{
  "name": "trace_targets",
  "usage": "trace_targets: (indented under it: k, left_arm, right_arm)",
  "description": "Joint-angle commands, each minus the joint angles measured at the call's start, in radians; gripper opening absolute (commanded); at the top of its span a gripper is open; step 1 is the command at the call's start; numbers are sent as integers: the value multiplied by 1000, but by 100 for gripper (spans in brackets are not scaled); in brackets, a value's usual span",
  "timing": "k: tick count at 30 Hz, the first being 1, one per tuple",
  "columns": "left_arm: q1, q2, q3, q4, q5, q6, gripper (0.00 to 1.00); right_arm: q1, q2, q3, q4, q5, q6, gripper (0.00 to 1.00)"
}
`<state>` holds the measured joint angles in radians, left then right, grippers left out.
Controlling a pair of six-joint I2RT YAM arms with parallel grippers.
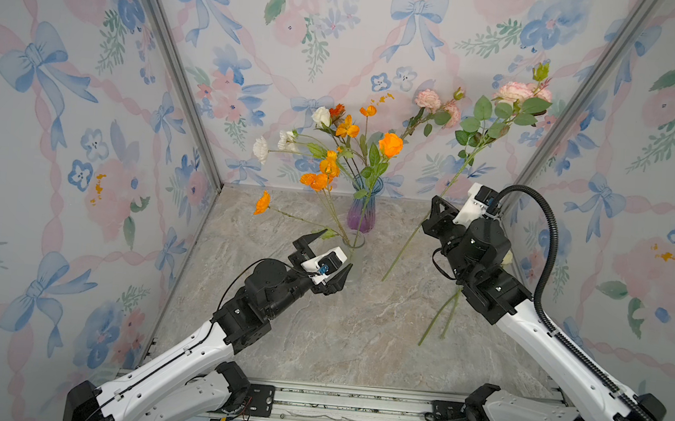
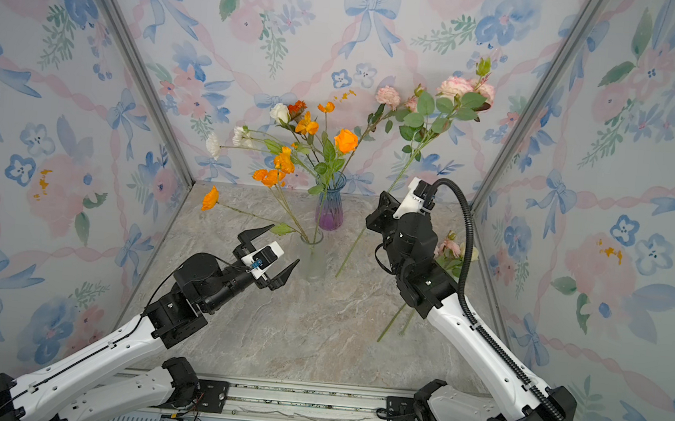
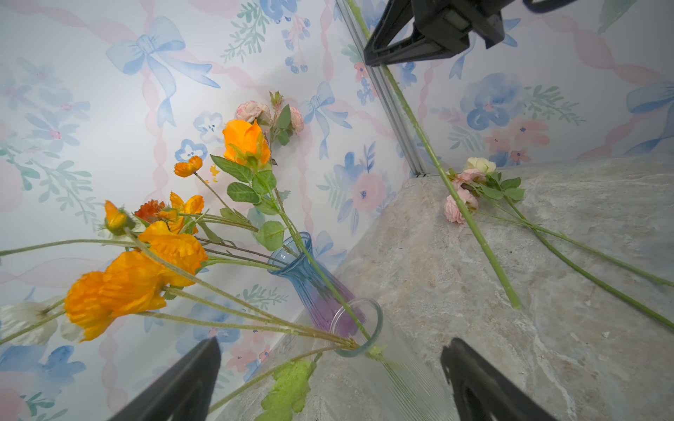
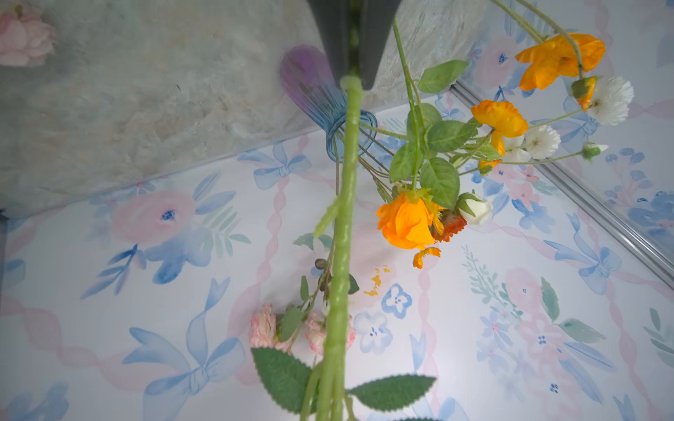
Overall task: Arrange the flowers into the vase
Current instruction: 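Lift the pink rose with the right gripper and carry it over the vase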
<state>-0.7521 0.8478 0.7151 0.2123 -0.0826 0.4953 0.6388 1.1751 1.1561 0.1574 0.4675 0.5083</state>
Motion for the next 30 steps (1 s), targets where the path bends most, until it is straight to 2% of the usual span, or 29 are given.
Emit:
trace_targets:
  k: [1, 5, 12, 23, 30]
  left_arm:
    - [4, -2, -14, 22, 0, -9, 98]
    - [6, -5, -16, 22, 12, -9, 98]
    - [5, -16, -17, 22, 14, -9, 98]
    - [6, -13, -20, 24, 25, -6, 98]
    - [6, -10, -21, 23, 30, -5, 98]
  right_arm:
    - [68, 25, 5, 262, 144, -148, 0]
    - [152, 85, -17, 514, 229, -286, 0]
    - [228, 241, -3, 821, 294, -456, 0]
    - [238, 395, 12, 1043, 402, -536, 0]
    - [238, 444, 28, 1040, 413, -530, 0]
